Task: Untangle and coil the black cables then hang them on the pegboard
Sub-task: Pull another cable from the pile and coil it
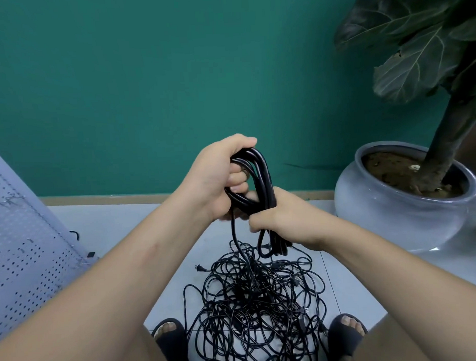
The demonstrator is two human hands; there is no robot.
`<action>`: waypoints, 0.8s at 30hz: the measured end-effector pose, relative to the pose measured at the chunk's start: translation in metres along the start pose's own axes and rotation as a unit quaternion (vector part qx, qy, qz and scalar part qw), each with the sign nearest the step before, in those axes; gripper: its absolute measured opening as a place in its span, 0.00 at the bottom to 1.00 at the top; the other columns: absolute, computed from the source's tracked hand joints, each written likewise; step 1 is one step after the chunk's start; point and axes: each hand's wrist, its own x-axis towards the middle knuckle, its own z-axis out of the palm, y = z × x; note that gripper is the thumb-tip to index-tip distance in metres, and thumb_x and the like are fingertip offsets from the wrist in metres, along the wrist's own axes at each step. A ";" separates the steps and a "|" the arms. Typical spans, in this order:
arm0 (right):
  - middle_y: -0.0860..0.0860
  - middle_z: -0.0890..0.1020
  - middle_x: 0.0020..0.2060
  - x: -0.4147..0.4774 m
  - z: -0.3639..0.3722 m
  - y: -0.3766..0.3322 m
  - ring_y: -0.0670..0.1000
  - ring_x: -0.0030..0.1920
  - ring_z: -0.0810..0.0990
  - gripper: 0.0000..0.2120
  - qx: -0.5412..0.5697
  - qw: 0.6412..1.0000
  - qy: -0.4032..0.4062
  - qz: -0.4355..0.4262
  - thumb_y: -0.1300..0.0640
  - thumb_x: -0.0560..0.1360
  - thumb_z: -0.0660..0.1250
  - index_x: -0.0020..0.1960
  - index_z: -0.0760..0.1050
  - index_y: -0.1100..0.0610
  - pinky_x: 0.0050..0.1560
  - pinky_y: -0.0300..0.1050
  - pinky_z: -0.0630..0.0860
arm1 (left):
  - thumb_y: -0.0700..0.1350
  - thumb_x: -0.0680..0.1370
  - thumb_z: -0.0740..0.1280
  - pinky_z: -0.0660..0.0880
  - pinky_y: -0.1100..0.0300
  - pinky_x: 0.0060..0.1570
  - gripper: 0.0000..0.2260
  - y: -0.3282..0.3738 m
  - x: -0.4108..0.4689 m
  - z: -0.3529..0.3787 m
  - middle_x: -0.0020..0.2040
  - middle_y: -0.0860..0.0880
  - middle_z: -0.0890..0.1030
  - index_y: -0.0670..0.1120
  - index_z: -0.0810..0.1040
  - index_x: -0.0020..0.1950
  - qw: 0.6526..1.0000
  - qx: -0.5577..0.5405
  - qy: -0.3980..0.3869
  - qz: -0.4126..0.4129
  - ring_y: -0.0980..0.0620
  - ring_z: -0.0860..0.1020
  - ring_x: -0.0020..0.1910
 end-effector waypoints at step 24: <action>0.52 0.68 0.30 0.009 -0.001 0.006 0.52 0.31 0.63 0.07 0.087 0.977 0.194 -0.019 0.56 0.68 0.64 0.38 0.66 0.56 0.34 0.49 0.59 | 0.64 0.86 0.59 0.75 0.52 0.46 0.22 -0.015 0.015 0.001 0.44 0.44 0.78 0.45 0.77 0.58 0.995 0.034 -0.034 0.093 0.47 0.77 0.42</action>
